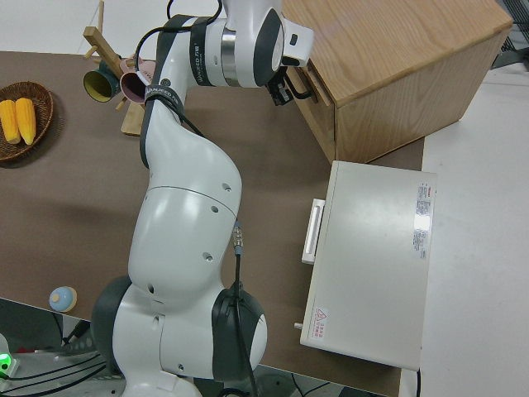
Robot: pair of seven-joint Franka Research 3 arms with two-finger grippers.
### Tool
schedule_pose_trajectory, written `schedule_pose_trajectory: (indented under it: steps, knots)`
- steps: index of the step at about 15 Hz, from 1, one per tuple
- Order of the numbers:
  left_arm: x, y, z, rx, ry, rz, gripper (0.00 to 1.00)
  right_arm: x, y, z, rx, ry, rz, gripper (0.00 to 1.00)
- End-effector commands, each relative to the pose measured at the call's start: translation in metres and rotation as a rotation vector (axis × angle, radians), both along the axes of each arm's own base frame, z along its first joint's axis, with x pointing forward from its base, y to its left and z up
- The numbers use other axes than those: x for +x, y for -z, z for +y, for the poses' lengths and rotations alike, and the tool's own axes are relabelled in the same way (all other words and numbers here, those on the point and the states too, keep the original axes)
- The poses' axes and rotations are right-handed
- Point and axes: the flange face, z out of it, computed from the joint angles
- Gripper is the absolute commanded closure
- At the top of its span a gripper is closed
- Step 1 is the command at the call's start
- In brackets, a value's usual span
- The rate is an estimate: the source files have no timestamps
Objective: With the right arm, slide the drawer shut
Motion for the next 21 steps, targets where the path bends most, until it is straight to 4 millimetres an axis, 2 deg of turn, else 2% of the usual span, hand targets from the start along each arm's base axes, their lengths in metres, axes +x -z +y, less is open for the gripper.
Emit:
schedule_pose_trajectory:
  steps: [1, 3, 5, 7, 10, 13, 17, 21]
  knots:
    - [-0.003, -0.005, -0.002, 0.019, -0.004, 0.005, 0.01, -0.019, -0.013, 0.031, -0.042, -0.137, 0.029, 1.0]
    - [-0.003, -0.005, -0.002, 0.019, -0.004, 0.005, 0.01, -0.033, -0.021, 0.044, -0.036, -0.3, 0.043, 1.0]
    - [-0.003, -0.005, -0.002, 0.019, -0.004, 0.005, 0.01, -0.056, -0.03, 0.047, -0.011, -0.355, 0.063, 1.0]
    - [-0.003, -0.005, -0.002, 0.019, -0.004, 0.005, 0.01, -0.079, -0.043, 0.042, 0.007, -0.368, 0.063, 1.0]
    - [-0.003, -0.006, -0.001, 0.019, -0.006, 0.003, 0.01, -0.113, -0.062, 0.038, -0.002, -0.512, 0.062, 1.0]
    - [-0.003, -0.005, -0.002, 0.019, -0.004, 0.005, 0.01, -0.137, -0.074, 0.019, -0.008, -0.593, 0.072, 1.0]
    - [-0.003, -0.006, -0.002, 0.019, -0.004, 0.003, 0.0, -0.148, -0.081, -0.004, 0.028, -0.692, 0.058, 1.0]
    - [-0.003, -0.006, -0.002, 0.019, -0.004, 0.003, 0.01, -0.15, -0.09, 0.0, 0.063, -0.746, 0.028, 1.0]
